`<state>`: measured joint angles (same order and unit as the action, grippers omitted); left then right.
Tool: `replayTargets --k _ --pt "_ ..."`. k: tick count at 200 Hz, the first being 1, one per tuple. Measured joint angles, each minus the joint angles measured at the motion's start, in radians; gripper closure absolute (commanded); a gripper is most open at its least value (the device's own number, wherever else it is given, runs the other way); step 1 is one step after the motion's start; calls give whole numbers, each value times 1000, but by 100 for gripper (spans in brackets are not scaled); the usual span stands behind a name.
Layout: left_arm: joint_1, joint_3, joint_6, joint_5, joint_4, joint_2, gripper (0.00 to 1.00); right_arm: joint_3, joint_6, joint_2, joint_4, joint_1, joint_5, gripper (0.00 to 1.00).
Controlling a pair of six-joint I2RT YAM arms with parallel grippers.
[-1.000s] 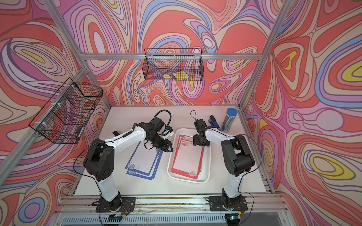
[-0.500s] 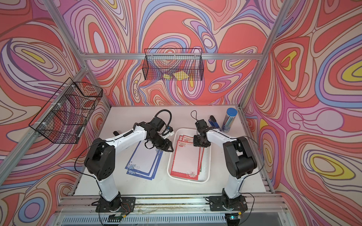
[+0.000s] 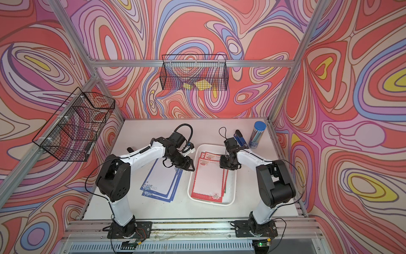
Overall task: Take out the stationery paper from the storage box
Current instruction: Pick up the stationery paper from the storage box.
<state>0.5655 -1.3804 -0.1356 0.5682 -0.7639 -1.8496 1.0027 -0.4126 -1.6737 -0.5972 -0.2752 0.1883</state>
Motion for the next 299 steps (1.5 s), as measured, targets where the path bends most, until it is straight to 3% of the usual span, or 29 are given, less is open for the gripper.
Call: replayTargets --k 40,150,299 --pt "12 0 0 0 0 -8 43 -3 -18 0 -1 5 14 49" --pt "17 -13 -16 8 -3 -26 47 -34 -92 -15 17 6 109 49" --pt "18 -14 -19 11 -3 -41 47 -47 -119 53 3 6 211 66"
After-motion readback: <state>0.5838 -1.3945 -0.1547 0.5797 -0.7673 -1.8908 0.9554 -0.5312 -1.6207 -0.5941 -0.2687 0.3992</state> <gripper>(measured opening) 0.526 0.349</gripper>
